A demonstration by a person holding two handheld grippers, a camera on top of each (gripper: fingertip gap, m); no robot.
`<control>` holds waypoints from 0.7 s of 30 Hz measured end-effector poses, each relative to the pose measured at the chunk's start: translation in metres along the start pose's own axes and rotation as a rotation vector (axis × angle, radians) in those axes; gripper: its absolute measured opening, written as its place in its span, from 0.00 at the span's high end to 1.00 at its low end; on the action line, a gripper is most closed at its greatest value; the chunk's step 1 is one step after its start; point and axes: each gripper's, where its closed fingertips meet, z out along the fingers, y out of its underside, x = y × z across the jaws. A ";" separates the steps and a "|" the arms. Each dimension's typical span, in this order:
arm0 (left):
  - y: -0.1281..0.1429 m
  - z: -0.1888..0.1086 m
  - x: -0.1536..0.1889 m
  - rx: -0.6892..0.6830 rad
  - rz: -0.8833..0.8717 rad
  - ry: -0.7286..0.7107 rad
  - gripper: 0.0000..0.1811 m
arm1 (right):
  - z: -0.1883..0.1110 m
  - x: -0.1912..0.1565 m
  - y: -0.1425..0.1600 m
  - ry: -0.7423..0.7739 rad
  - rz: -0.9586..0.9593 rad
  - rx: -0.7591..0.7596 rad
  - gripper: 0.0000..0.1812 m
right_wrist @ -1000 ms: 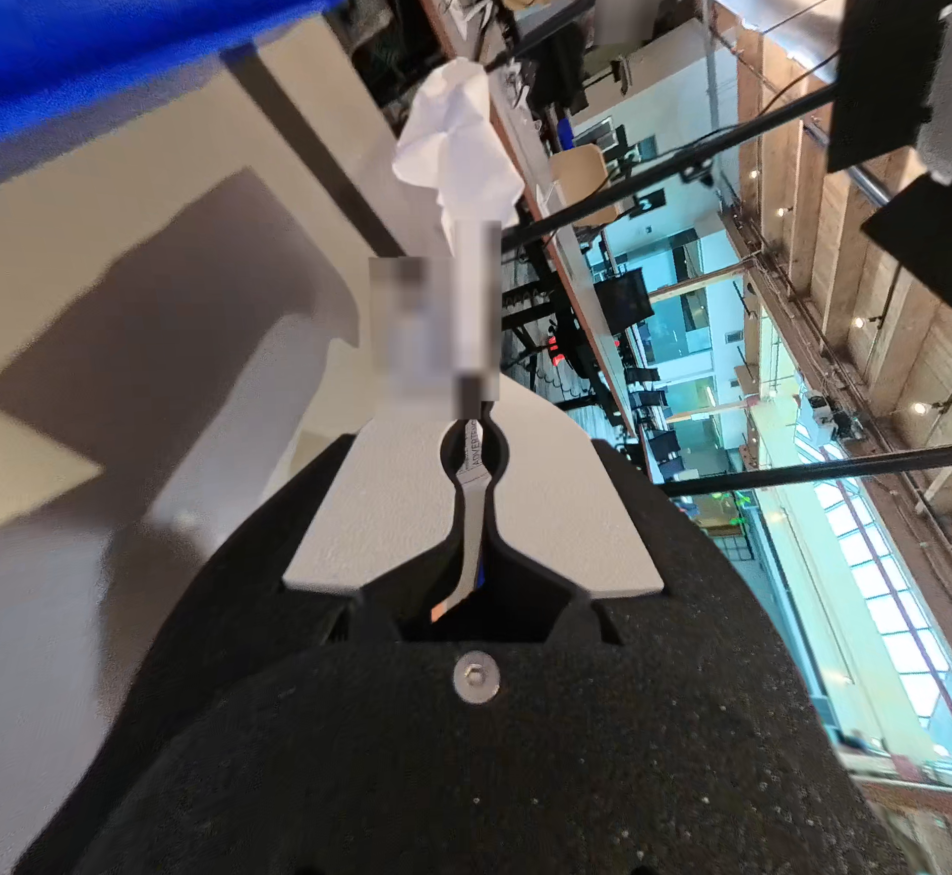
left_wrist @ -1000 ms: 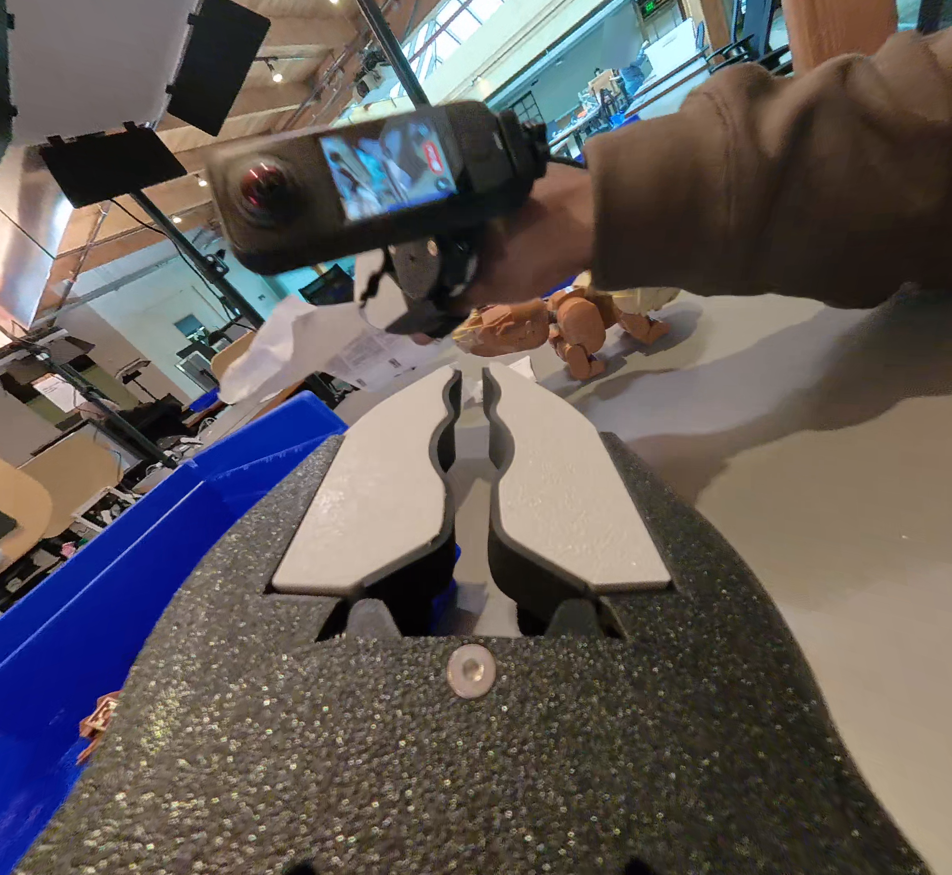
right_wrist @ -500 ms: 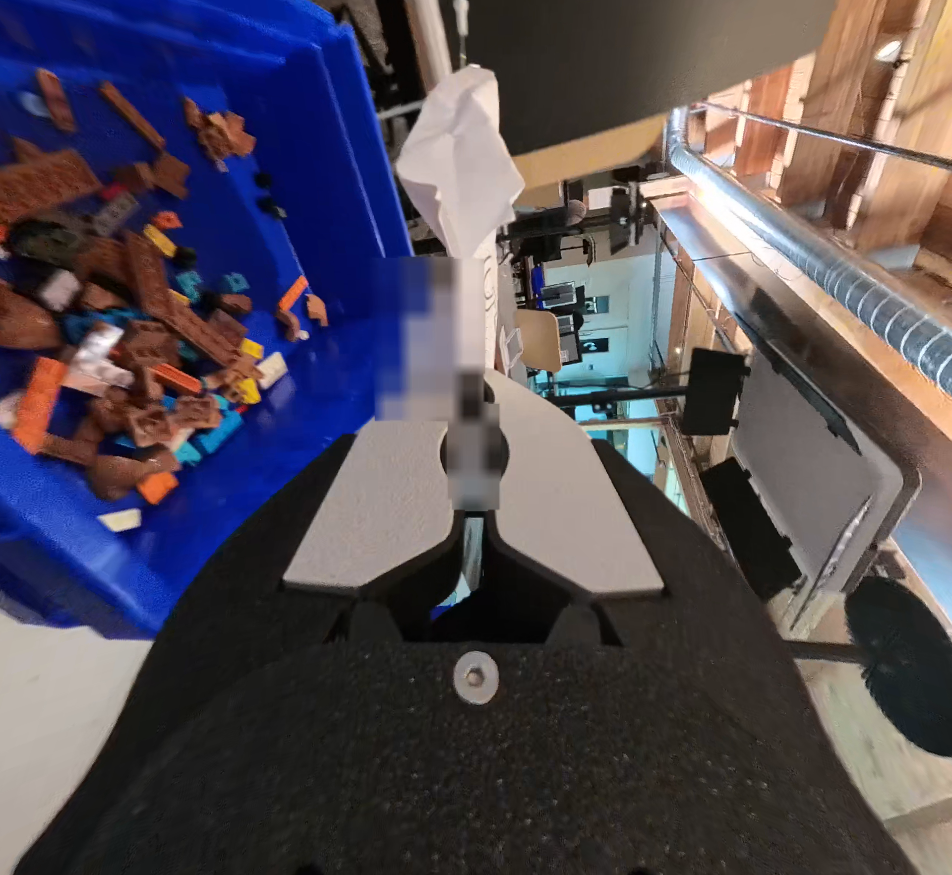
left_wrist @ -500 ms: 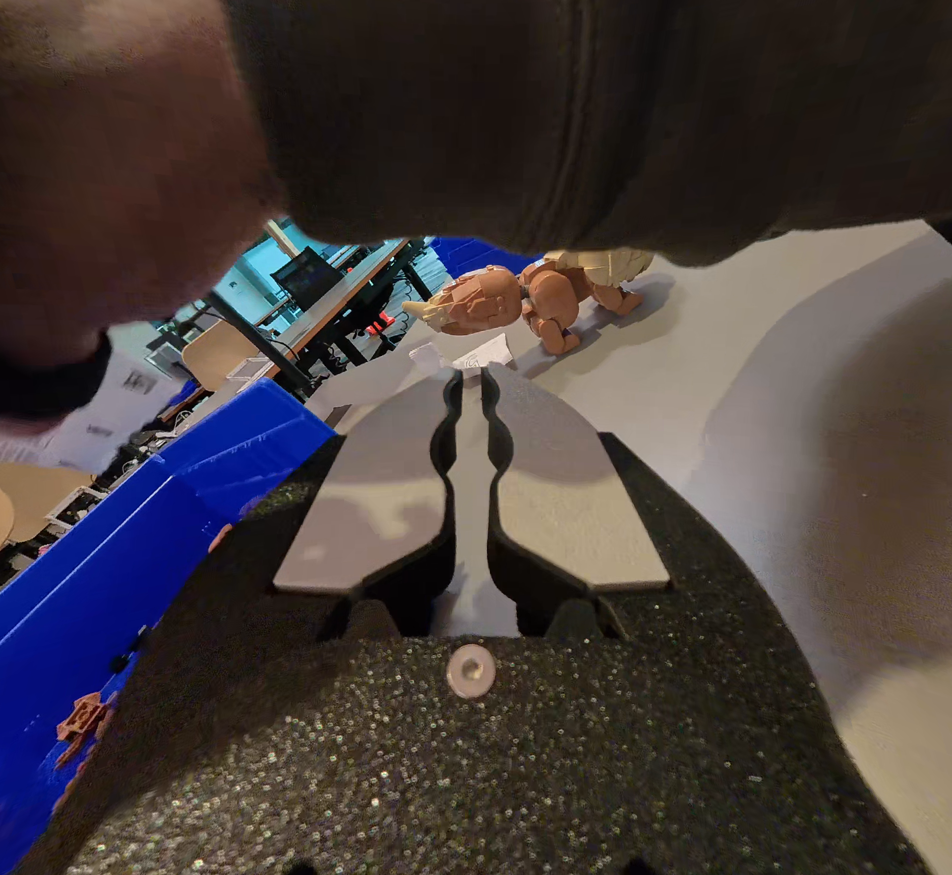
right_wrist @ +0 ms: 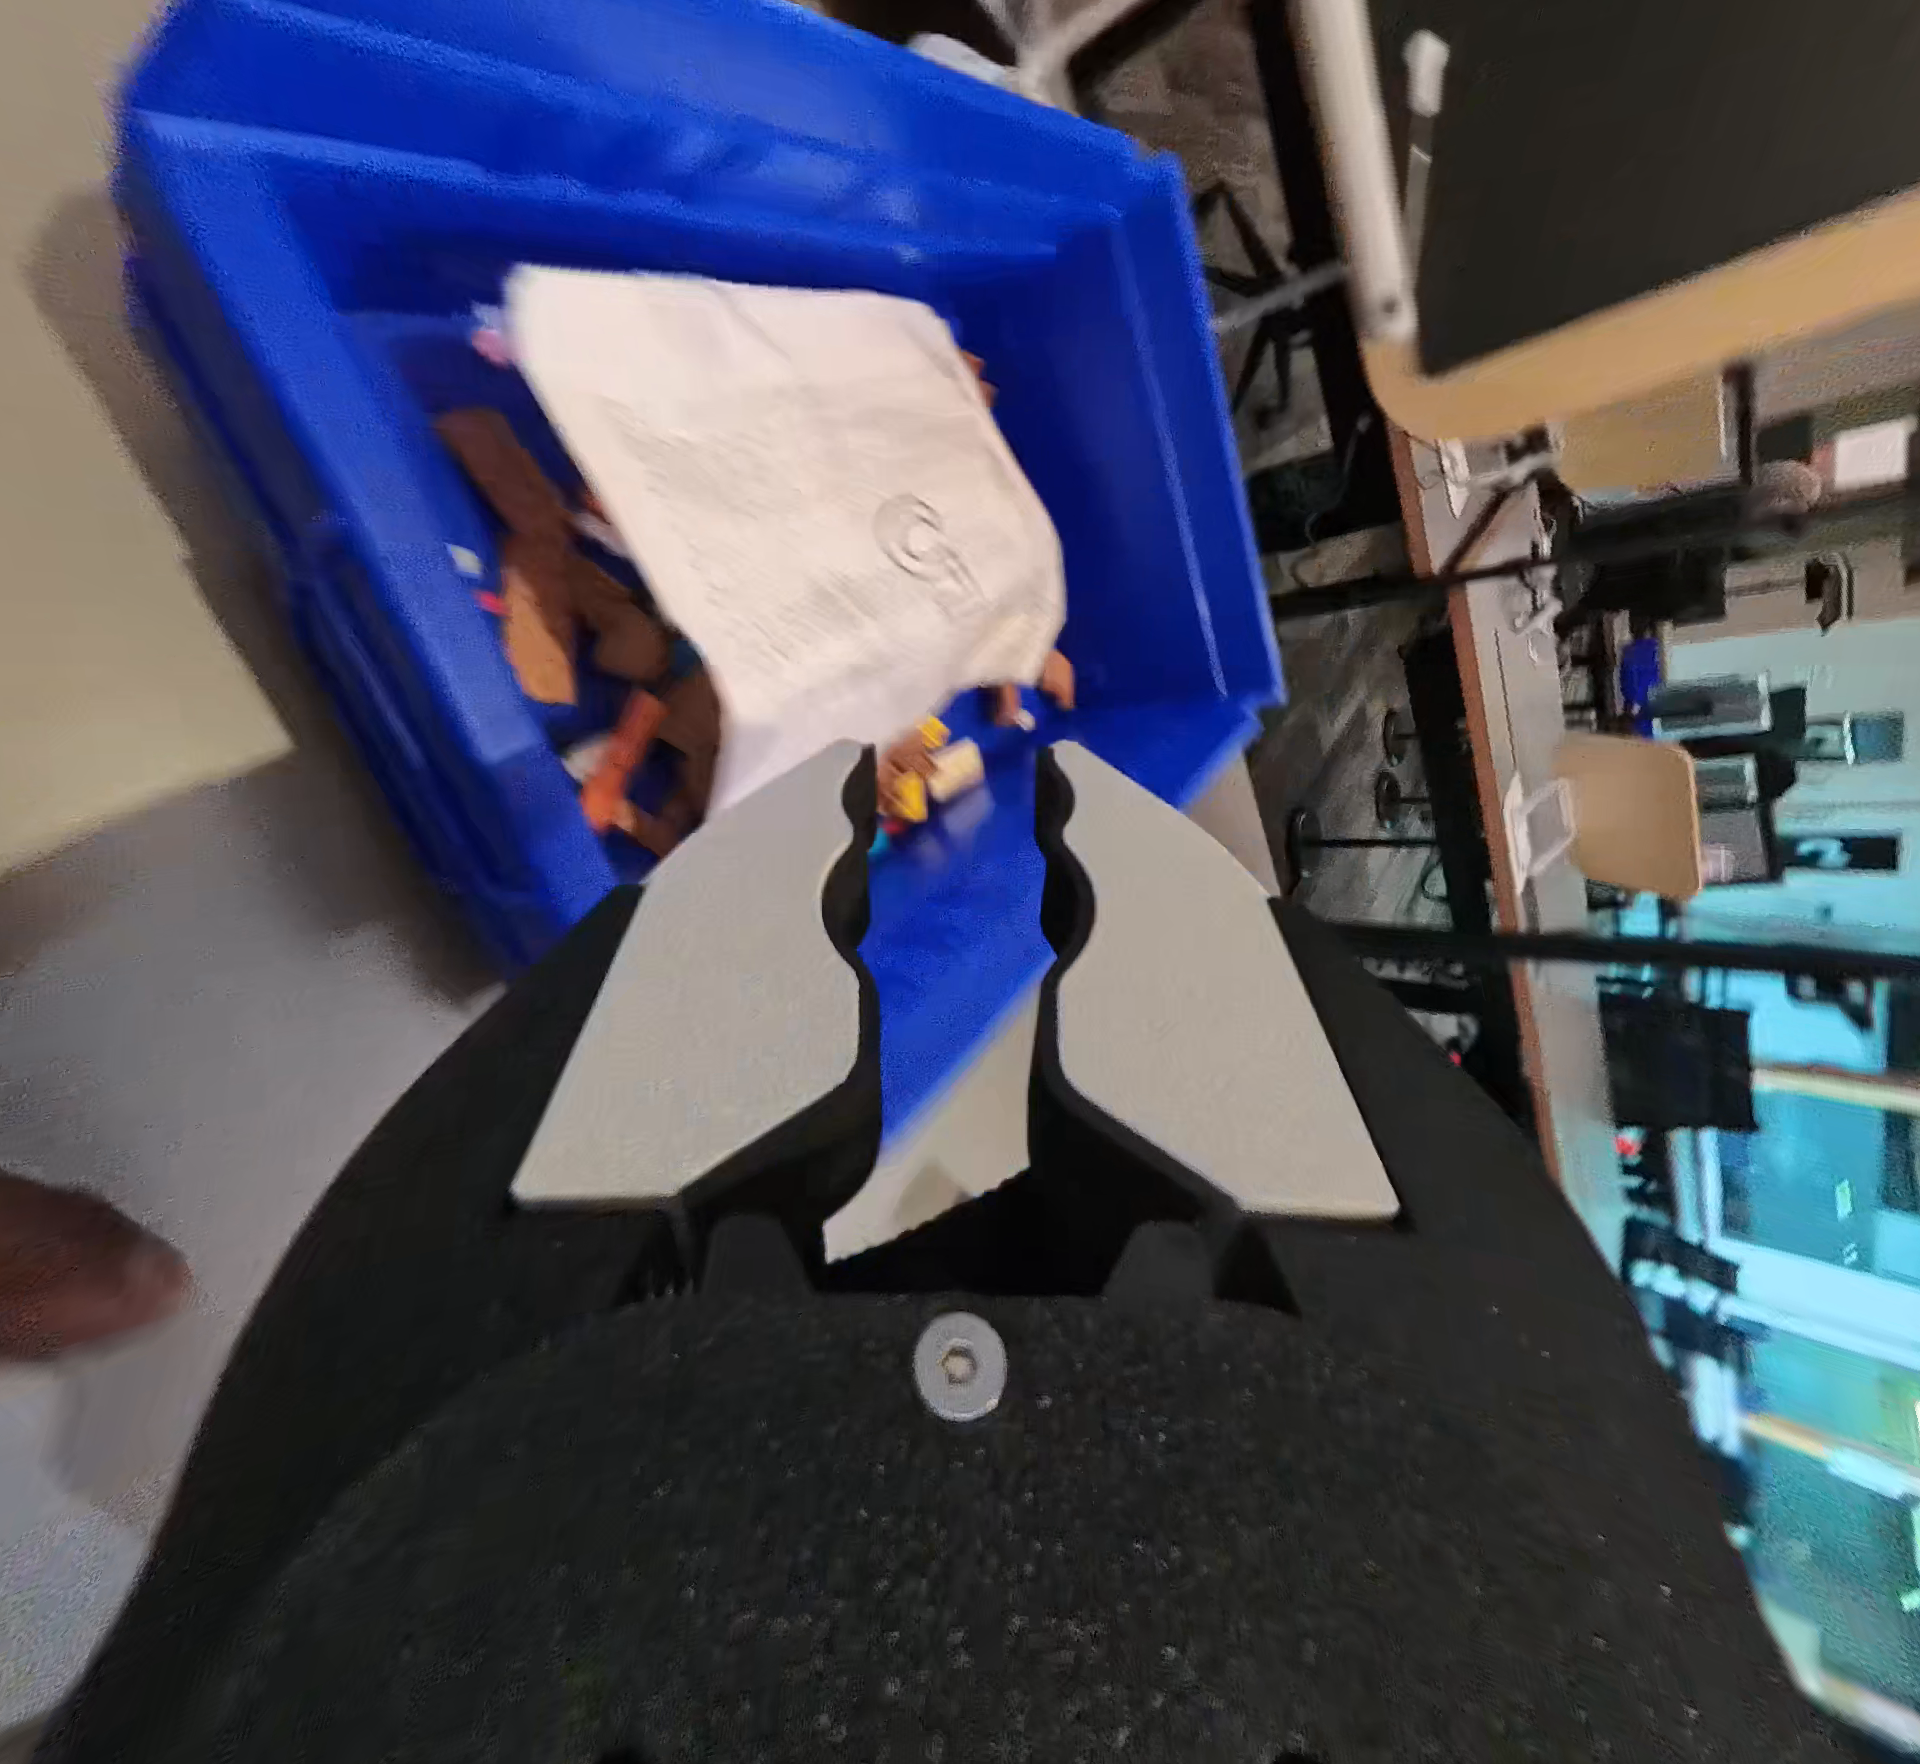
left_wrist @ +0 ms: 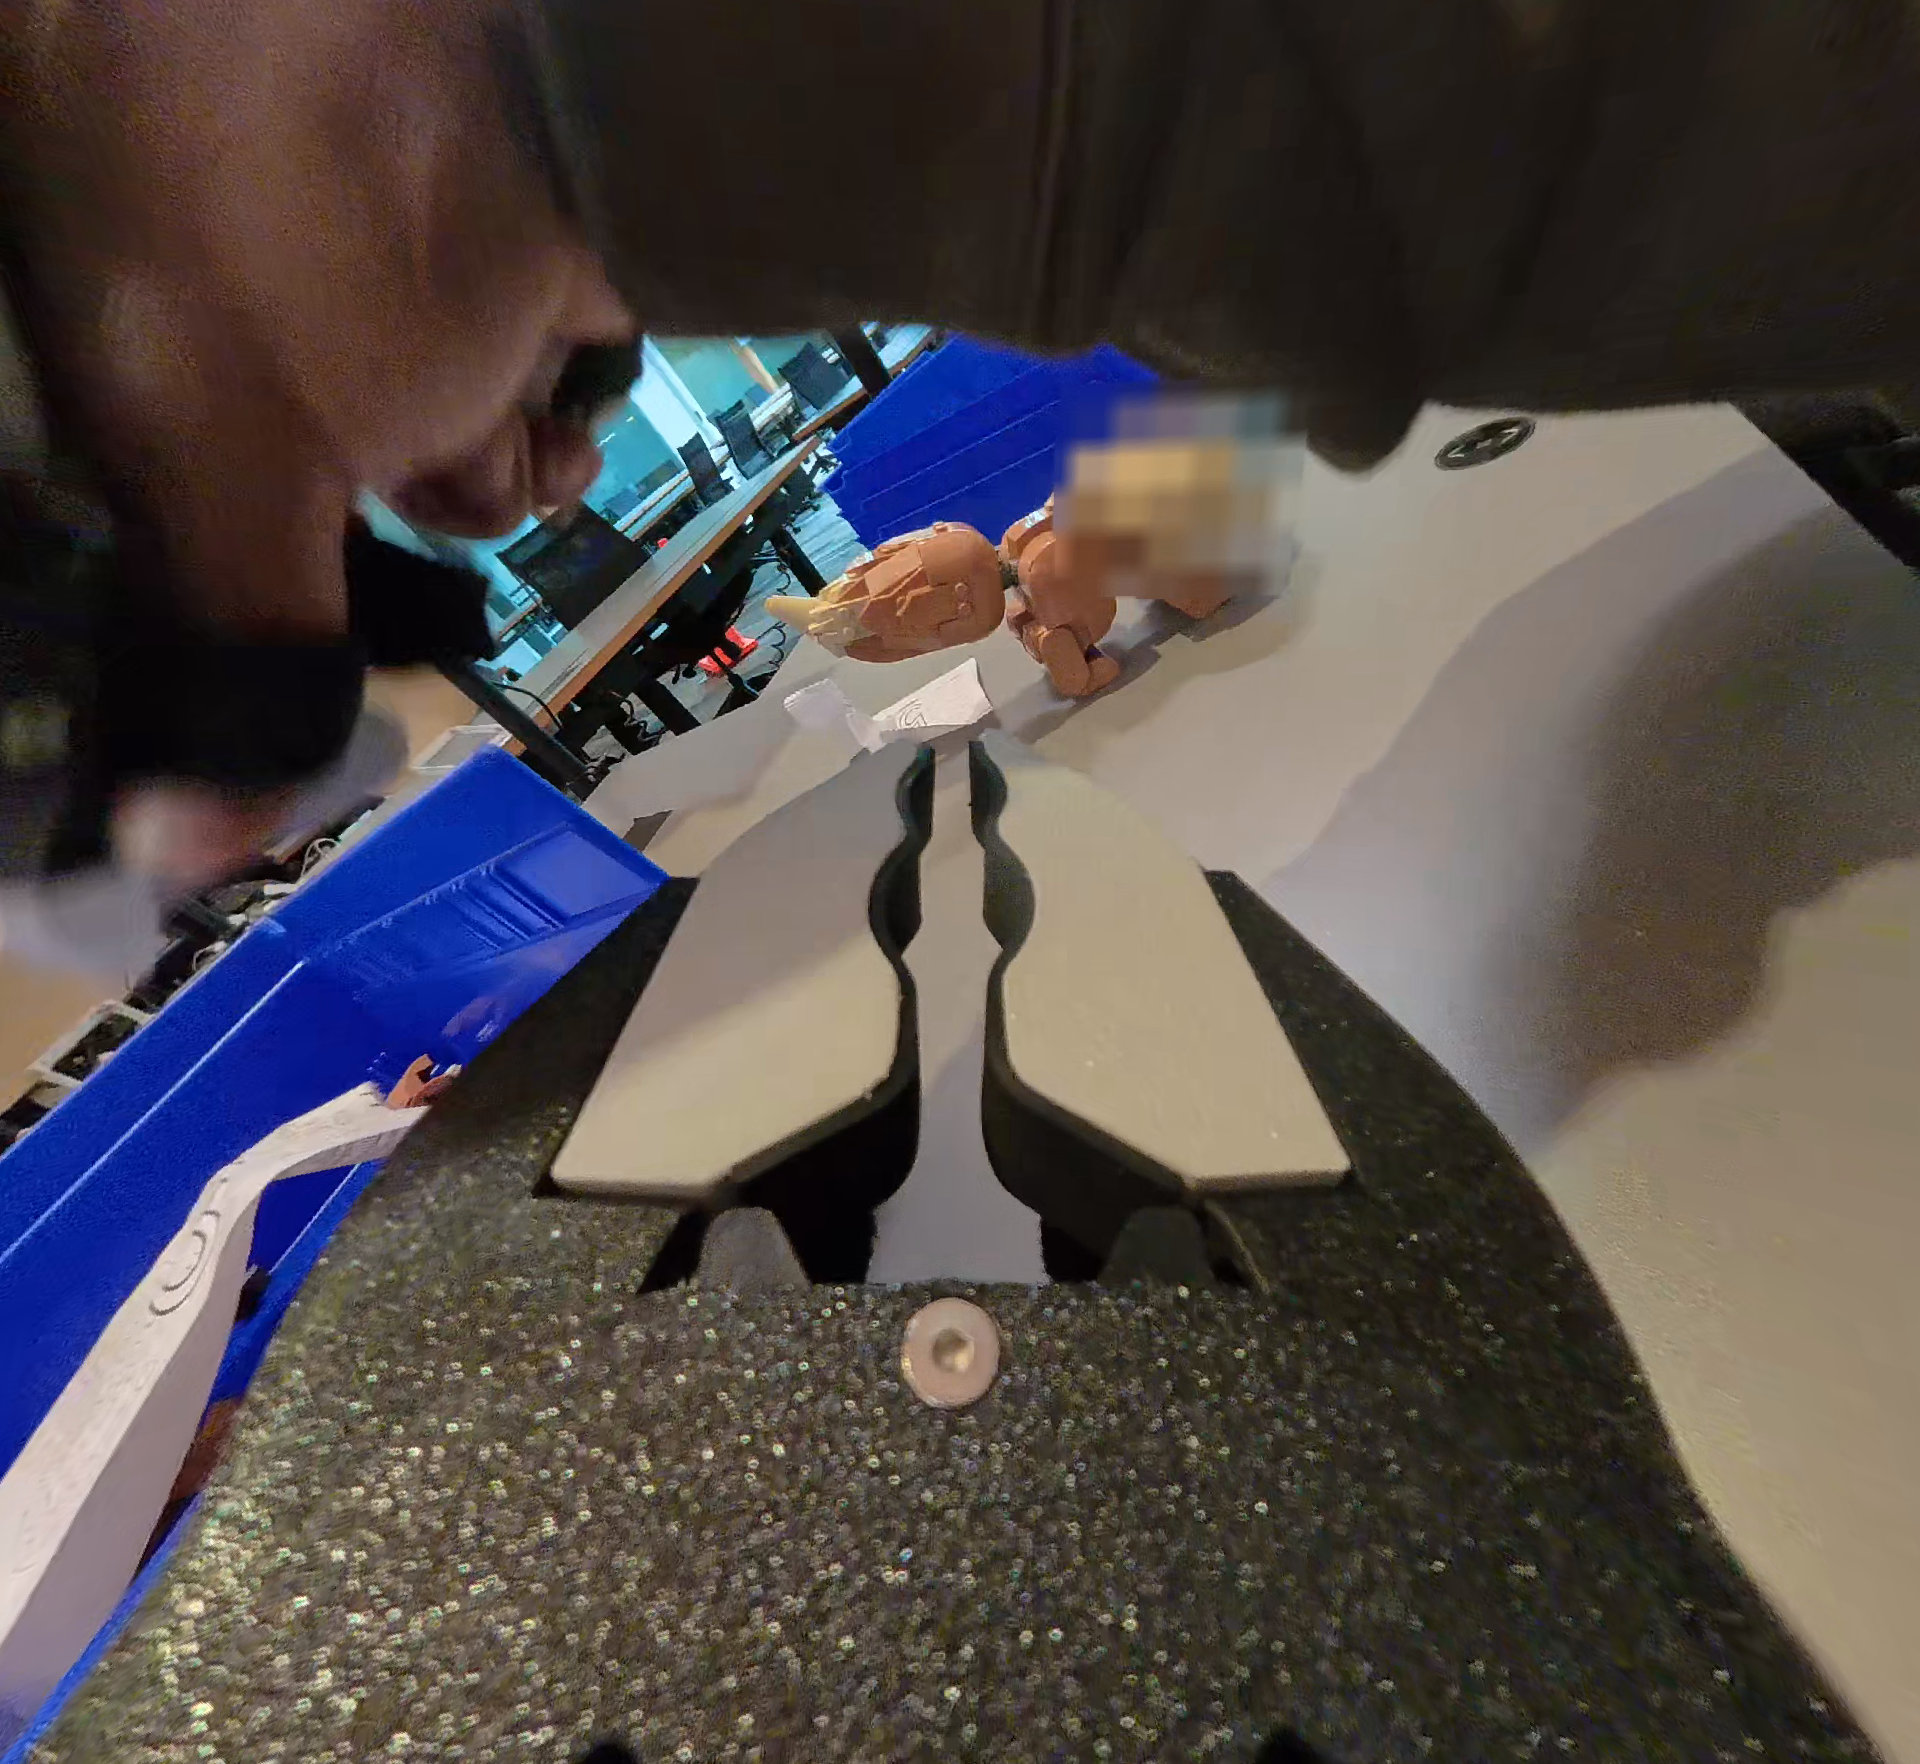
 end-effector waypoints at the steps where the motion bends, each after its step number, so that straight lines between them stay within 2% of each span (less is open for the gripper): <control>1: 0.000 0.000 0.000 0.000 -0.003 0.004 0.97 | -0.009 0.018 0.013 0.015 0.044 -0.001 0.84; 4: 0.002 0.002 0.003 -0.002 -0.002 0.019 0.97 | -0.020 0.064 0.075 -0.006 0.160 -0.089 0.84; 8: 0.005 0.003 0.006 -0.009 0.001 0.033 0.97 | 0.001 0.079 0.178 -0.200 0.263 -0.356 0.83; 10: 0.005 0.003 0.006 -0.011 0.003 0.035 0.97 | 0.017 0.087 0.217 -0.252 0.316 -0.435 0.82; 15: 0.008 0.004 0.004 -0.019 0.000 0.035 0.97 | 0.047 0.058 0.257 -0.572 0.551 -0.461 0.80; 20: 0.013 0.005 0.002 -0.028 -0.023 0.042 0.97 | 0.063 0.032 0.287 -0.676 0.578 -0.589 0.81; 21: 0.014 0.005 0.002 -0.029 -0.028 0.045 0.97 | 0.065 0.027 0.290 -0.701 0.575 -0.603 0.86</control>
